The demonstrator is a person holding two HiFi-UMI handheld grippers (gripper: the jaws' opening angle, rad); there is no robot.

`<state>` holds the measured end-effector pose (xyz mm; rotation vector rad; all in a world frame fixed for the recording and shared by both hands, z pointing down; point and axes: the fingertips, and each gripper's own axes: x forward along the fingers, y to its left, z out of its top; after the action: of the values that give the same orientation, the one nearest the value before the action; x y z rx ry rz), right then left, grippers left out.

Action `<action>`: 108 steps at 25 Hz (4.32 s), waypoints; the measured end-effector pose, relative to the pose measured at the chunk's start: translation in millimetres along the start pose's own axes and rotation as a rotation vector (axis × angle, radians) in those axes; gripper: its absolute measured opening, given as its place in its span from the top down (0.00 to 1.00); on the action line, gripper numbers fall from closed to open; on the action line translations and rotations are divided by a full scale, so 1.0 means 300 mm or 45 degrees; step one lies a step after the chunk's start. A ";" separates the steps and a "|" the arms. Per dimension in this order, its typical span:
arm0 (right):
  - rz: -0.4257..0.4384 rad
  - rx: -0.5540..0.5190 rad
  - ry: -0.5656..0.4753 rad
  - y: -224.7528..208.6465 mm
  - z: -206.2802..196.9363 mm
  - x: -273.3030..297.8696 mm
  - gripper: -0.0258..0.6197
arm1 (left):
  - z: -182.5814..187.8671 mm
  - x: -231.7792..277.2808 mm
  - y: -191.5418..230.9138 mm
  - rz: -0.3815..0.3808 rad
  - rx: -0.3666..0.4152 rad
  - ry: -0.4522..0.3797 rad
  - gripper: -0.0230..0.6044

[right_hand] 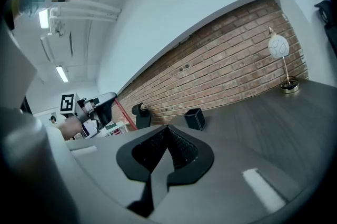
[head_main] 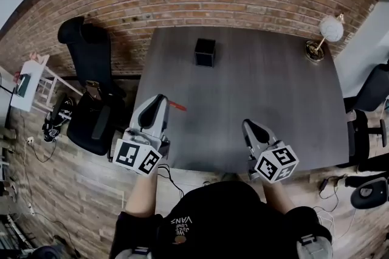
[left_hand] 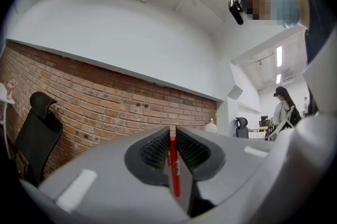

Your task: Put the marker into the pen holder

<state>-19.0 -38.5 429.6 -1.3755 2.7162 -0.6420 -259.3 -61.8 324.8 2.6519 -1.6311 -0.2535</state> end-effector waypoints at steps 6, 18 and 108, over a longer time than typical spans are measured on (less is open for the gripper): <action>0.021 0.014 0.027 -0.087 0.032 0.119 0.96 | 0.036 0.194 0.056 -0.039 0.078 0.002 0.82; 0.025 0.094 0.081 -0.216 0.023 0.250 0.96 | -0.044 0.526 0.138 -0.093 0.093 0.078 0.82; -0.114 0.394 0.148 -0.635 -0.164 0.402 0.96 | -0.844 1.226 0.327 -0.127 0.287 0.843 0.68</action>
<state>43.1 -215.1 564.5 -1.4246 2.5066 -1.1265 -146.5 -450.7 537.4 2.5400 -1.3595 0.7666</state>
